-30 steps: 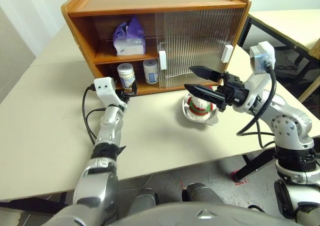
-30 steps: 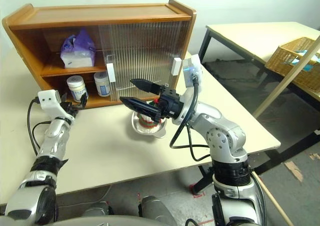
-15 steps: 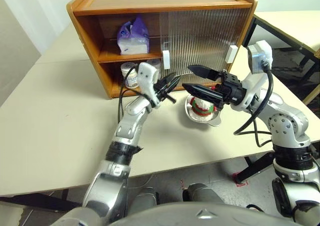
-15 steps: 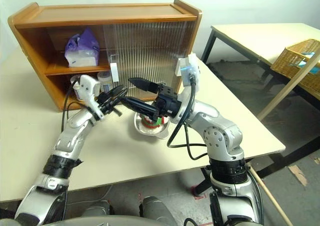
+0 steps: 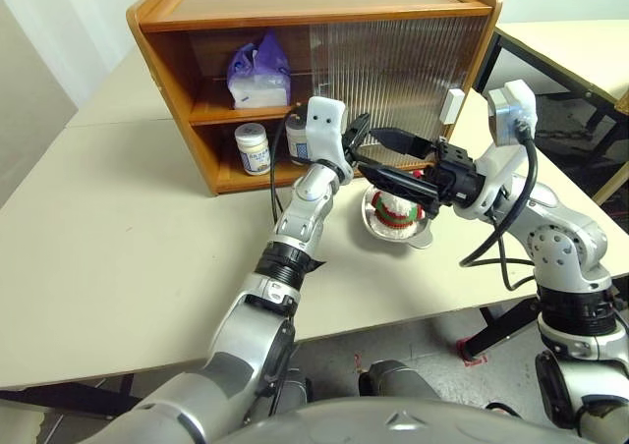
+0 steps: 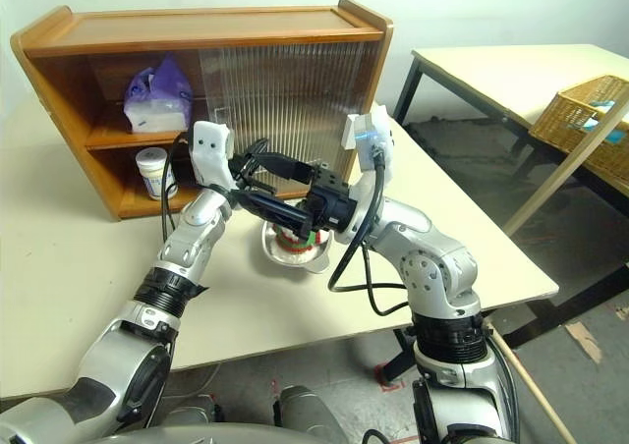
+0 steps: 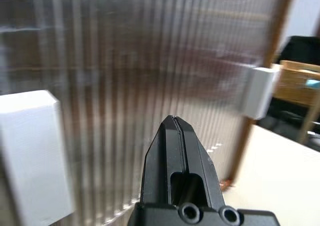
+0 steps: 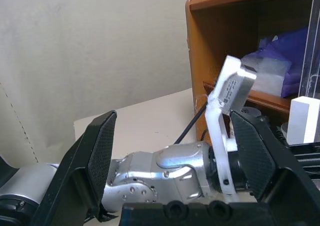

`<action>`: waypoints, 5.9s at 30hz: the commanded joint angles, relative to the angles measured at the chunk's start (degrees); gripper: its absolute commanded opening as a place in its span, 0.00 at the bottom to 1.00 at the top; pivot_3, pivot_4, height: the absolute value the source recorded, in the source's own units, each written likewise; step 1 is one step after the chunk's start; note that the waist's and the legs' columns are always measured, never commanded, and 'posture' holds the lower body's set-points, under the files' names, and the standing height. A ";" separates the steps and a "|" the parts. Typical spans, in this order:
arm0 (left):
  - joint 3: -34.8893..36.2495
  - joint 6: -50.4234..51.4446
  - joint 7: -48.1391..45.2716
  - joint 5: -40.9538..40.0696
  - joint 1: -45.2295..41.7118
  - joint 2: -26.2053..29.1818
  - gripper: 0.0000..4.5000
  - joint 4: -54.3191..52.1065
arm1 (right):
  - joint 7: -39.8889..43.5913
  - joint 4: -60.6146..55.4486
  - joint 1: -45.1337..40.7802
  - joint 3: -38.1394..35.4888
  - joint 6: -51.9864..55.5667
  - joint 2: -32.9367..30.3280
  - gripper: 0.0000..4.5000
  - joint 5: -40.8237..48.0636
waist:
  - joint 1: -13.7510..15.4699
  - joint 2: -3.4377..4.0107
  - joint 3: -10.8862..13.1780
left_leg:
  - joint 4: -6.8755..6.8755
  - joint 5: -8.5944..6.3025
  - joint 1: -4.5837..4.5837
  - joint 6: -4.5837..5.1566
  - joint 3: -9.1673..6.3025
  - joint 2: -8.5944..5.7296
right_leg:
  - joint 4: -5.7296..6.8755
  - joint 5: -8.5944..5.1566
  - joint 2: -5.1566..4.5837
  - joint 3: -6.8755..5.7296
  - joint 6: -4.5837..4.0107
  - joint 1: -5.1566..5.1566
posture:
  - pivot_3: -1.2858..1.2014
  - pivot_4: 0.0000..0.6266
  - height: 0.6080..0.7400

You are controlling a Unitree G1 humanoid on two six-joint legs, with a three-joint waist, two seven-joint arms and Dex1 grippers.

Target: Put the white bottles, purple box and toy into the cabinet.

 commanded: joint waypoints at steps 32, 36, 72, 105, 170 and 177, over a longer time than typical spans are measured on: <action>13.59 7.12 29.00 8.26 15.98 5.12 0.01 -23.72 | 2.00 2.07 -1.56 0.80 0.99 0.19 1.00 -0.01 | 0.96 -0.04 0.10 | -0.12 -0.11 0.14 -0.16 0.07 -0.05 | -0.14 -0.10 0.01 0.01 -0.08 0.07 | 0.48 0.03 1.00; 14.41 7.51 30.73 9.26 16.28 5.77 0.01 -24.96 | 2.39 2.56 -1.78 0.94 0.84 0.31 1.00 -0.18 | 1.76 -0.04 0.11 | -0.16 -0.13 0.13 -0.18 0.05 -0.04 | -0.13 -0.13 0.02 0.04 -0.19 0.03 | 0.48 0.03 1.00; 15.36 22.71 -51.94 -45.15 26.53 33.71 0.99 -39.55 | -9.77 20.13 -2.52 -3.79 -17.03 1.97 1.00 -18.38 | 2.80 0.08 -0.02 | -0.27 -0.52 0.09 -0.84 -0.31 1.22 | 0.14 0.14 0.07 -0.08 -1.59 -0.42 | 0.48 0.01 1.00; 19.55 24.90 -50.83 -46.55 29.63 34.22 1.00 -42.62 | -21.67 52.30 -15.30 -9.15 -37.85 -1.18 0.01 -34.62 | 3.13 0.26 -0.02 | -0.94 -0.46 0.08 -0.75 -0.34 1.47 | 0.18 0.38 0.10 -0.06 -1.71 -0.80 | 0.50 0.02 1.00; 18.08 25.05 -51.94 -45.66 28.65 32.70 1.00 -41.12 | -3.55 10.41 7.07 -9.31 -8.26 -2.14 0.99 -15.35 | 3.35 0.29 0.01 | -0.79 -0.43 0.22 -0.75 -0.33 1.46 | 0.39 -0.17 0.23 -0.08 -1.61 -0.69 | 0.48 0.04 1.00; 18.49 25.37 -52.09 -45.76 28.75 33.10 1.00 -41.12 | -1.05 5.21 13.77 -7.20 -2.78 -5.46 0.99 -11.88 | 3.09 0.25 0.04 | -0.79 -0.43 0.26 -0.76 -0.34 1.42 | 0.38 -0.22 0.23 -0.06 -1.51 -0.62 | 0.48 0.05 1.00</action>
